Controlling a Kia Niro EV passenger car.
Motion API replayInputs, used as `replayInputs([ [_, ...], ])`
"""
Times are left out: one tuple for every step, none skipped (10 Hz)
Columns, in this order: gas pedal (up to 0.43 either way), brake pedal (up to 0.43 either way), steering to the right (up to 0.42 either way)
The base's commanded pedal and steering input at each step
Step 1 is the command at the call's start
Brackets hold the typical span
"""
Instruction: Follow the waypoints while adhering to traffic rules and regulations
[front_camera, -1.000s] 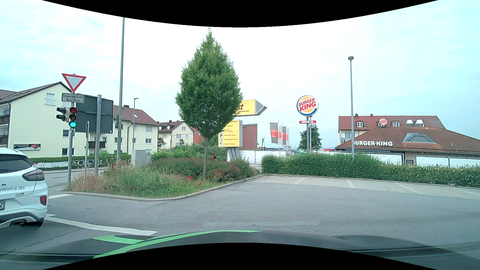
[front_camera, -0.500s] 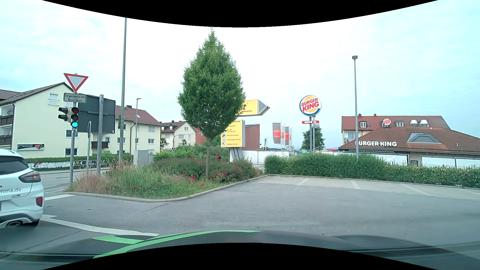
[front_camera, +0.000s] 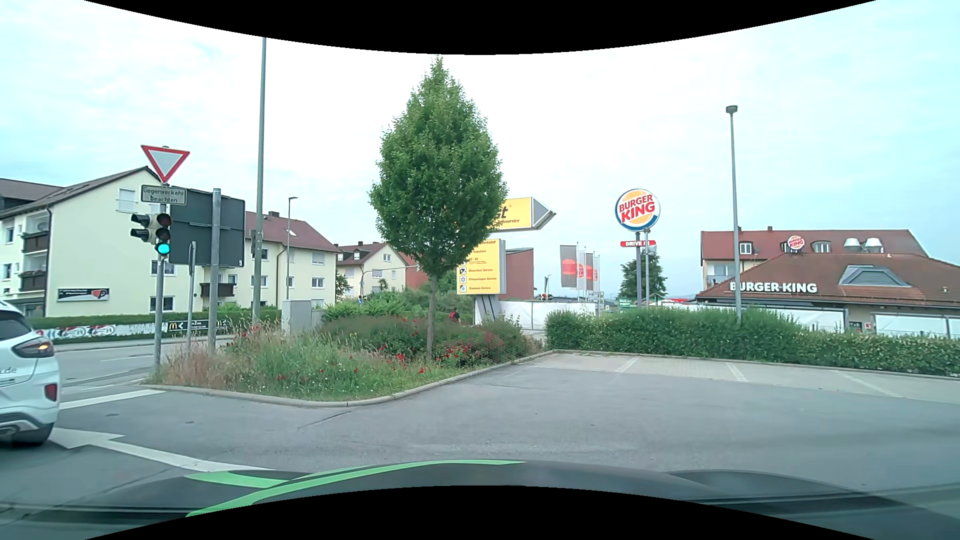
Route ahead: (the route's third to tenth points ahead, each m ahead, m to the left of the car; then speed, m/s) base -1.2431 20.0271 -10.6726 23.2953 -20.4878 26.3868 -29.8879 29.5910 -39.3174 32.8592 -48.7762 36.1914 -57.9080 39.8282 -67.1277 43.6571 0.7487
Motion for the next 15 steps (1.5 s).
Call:
replayInputs([
  [0.02,0.0,-0.596],
  [0.067,0.0,-0.586],
  [0.087,0.0,-0.574],
  [0.11,0.0,-0.569],
  [0.118,0.0,-0.575],
  [0.138,0.0,-0.584],
  [0.15,0.0,-0.597],
  [0.15,0.0,-0.609],
  [0.15,0.0,-0.618],
  [0.15,0.0,-0.624],
  [0.15,0.0,-0.63],
  [0.15,0.0,-0.632],
  [0.15,0.0,-0.633],
  [0.15,0.0,-0.633],
  [0.15,0.0,-0.633],
])
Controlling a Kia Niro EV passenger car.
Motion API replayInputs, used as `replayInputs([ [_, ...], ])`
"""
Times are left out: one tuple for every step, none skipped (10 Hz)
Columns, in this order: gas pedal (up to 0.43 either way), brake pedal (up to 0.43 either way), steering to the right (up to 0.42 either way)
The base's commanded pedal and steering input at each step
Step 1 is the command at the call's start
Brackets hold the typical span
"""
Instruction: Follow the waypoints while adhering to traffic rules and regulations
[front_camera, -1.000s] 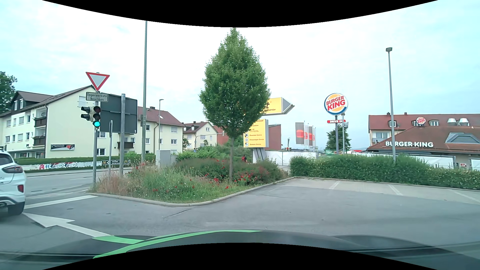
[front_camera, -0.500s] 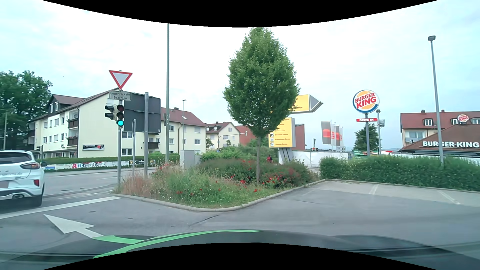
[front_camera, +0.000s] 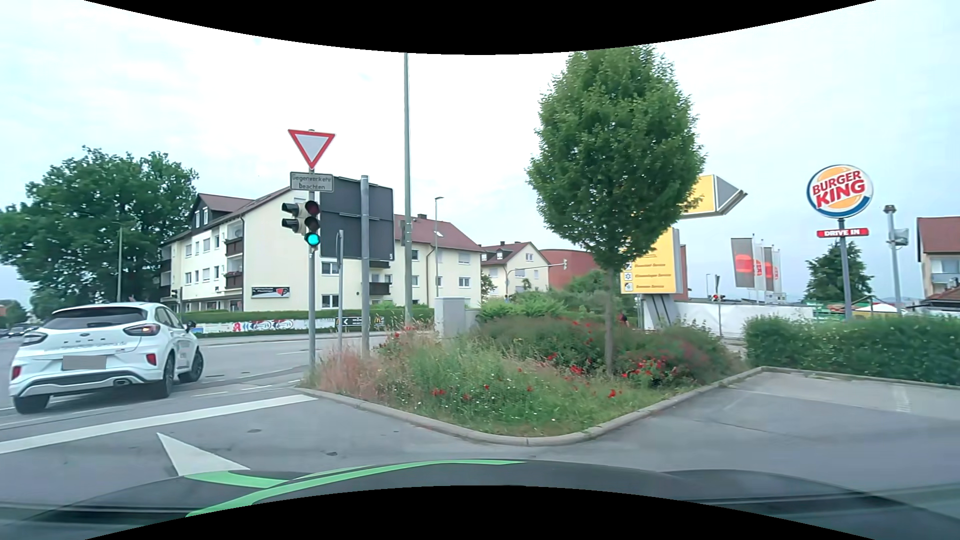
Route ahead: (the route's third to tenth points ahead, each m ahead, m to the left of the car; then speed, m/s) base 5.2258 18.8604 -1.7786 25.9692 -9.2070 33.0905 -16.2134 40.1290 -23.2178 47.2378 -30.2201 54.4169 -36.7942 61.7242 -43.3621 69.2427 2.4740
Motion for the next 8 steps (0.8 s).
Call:
replayInputs([
  [0.15,0.0,-0.633],
  [0.15,0.0,-0.632],
  [0.138,0.0,-0.63],
  [0.13,0.0,-0.626],
  [0.087,0.0,-0.622],
  [0.067,0.0,-0.616],
  [0.067,0.0,-0.606],
  [0.059,0.0,-0.595],
])
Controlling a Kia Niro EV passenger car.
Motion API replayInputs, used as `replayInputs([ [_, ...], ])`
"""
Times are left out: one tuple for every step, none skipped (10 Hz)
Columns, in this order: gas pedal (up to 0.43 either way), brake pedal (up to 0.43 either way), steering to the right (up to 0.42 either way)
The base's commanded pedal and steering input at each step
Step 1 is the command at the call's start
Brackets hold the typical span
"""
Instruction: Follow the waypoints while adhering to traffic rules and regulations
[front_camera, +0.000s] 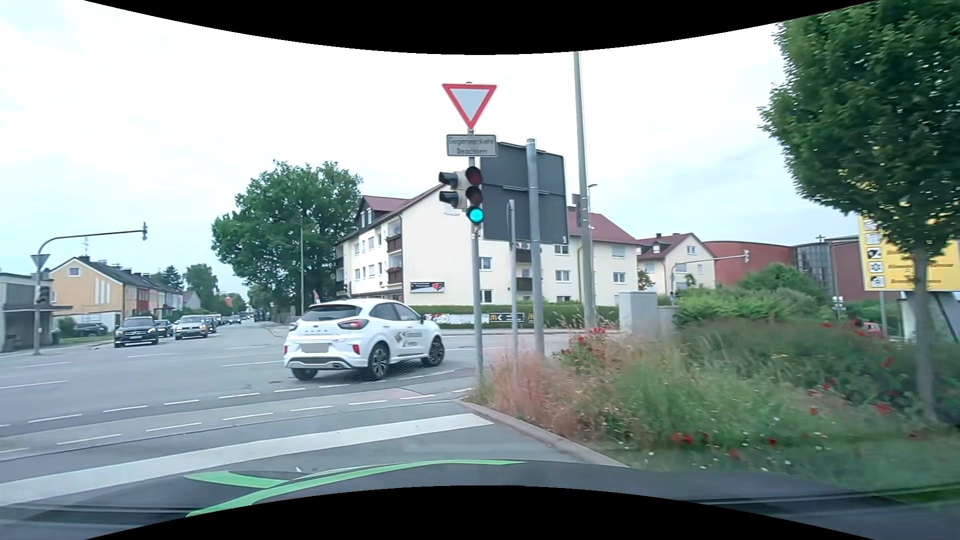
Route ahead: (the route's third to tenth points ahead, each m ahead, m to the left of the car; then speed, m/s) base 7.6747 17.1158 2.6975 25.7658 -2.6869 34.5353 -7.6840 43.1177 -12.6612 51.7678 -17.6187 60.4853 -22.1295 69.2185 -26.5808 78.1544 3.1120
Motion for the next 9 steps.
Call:
replayInputs([
  [0.047,0.0,-0.584],
  [0.039,0.0,-0.565],
  [0.028,0.0,-0.531],
  [0.0,0.0,-0.494],
  [0.0,0.0,-0.465],
  [0.0,0.0,-0.437],
  [0.0,0.0,-0.415],
  [0.0,0.0,-0.382],
  [0.0,0.0,-0.362],
])
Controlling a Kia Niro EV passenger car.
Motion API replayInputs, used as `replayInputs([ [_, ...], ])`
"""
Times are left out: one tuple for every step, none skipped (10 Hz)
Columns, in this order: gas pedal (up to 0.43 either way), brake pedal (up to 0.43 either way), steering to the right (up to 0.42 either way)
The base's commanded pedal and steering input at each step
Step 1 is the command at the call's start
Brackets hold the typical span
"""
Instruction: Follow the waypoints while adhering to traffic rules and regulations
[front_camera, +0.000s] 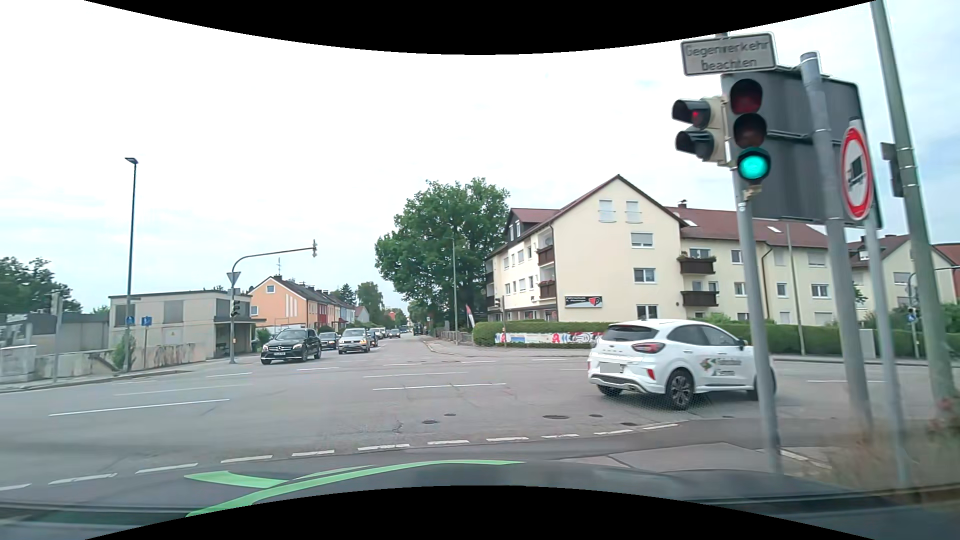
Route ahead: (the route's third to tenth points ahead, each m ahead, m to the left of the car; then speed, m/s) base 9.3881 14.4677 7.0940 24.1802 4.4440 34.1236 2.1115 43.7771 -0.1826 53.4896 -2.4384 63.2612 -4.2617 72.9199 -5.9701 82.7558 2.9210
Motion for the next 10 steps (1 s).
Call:
replayInputs([
  [0.0,0.0,-0.345],
  [0.0,0.03,-0.323],
  [0.0,0.043,-0.291],
  [0.0,0.055,-0.265],
  [0.0,0.091,-0.24],
  [0.0,0.11,-0.213],
  [0.0,0.128,-0.19],
  [0.0,0.134,-0.174],
  [0.0,0.146,-0.151],
  [0.0,0.146,-0.138],
])
